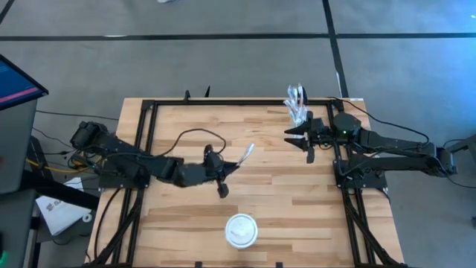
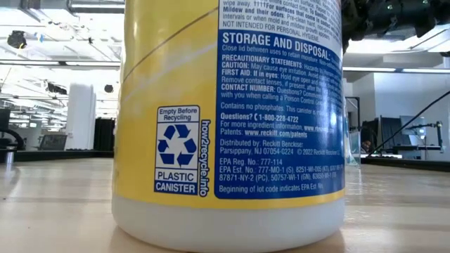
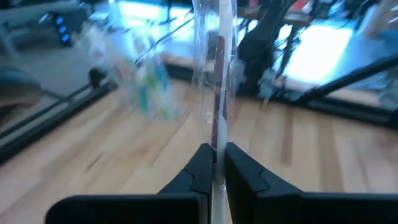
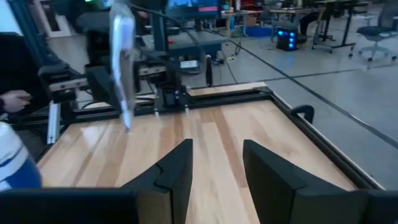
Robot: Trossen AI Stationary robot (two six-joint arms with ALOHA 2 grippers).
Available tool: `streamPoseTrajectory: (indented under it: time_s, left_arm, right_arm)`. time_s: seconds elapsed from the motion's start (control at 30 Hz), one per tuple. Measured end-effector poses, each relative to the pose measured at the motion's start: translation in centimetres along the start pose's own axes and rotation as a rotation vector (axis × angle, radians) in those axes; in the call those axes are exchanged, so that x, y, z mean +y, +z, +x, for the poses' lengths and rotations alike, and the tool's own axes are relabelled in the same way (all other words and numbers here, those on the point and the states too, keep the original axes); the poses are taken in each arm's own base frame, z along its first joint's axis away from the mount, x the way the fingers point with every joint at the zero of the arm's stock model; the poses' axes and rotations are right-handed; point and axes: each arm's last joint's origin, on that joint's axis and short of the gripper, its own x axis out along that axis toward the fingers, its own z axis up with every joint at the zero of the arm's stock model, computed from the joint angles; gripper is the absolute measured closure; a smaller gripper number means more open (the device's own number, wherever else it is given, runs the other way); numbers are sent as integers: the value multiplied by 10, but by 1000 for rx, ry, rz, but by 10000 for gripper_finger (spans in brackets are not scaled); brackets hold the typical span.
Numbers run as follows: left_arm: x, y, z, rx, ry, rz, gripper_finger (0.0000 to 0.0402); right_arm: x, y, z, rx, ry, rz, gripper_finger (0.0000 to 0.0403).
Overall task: Pick & Place toothbrushing station
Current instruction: Put the purple toothbrush into the transparent organizer
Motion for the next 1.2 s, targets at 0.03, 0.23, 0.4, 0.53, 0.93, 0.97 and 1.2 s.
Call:
streamPoseTrajectory:
  time_s: [0.03, 0.23, 0.4, 0.53, 0.93, 0.97, 1.2]
  left_arm:
    - [2, 4, 3, -18, -23, 1, 391]
    - [14, 22, 19, -140, -146, -16, 391]
    - [20, 23, 41, -224, -218, -34, 391]
    - [28, 20, 56, -272, -220, -57, 391]
    - [40, 16, 72, -297, -202, -67, 391]
    - [40, 16, 72, -298, -202, -68, 390]
    - [40, 16, 72, -303, -203, -69, 390]
  right_arm:
    - [1, 0, 0, -5, 9, -2, 271]
    - [9, 6, 1, -65, 54, -18, 271]
    - [12, 8, 5, -93, 77, -48, 271]
    - [14, 8, 11, -98, 90, -53, 271]
    - [16, 5, 35, -148, 133, -64, 271]
    - [16, 6, 37, -161, 141, -65, 271]
    - [16, 6, 51, -234, 170, -79, 271]
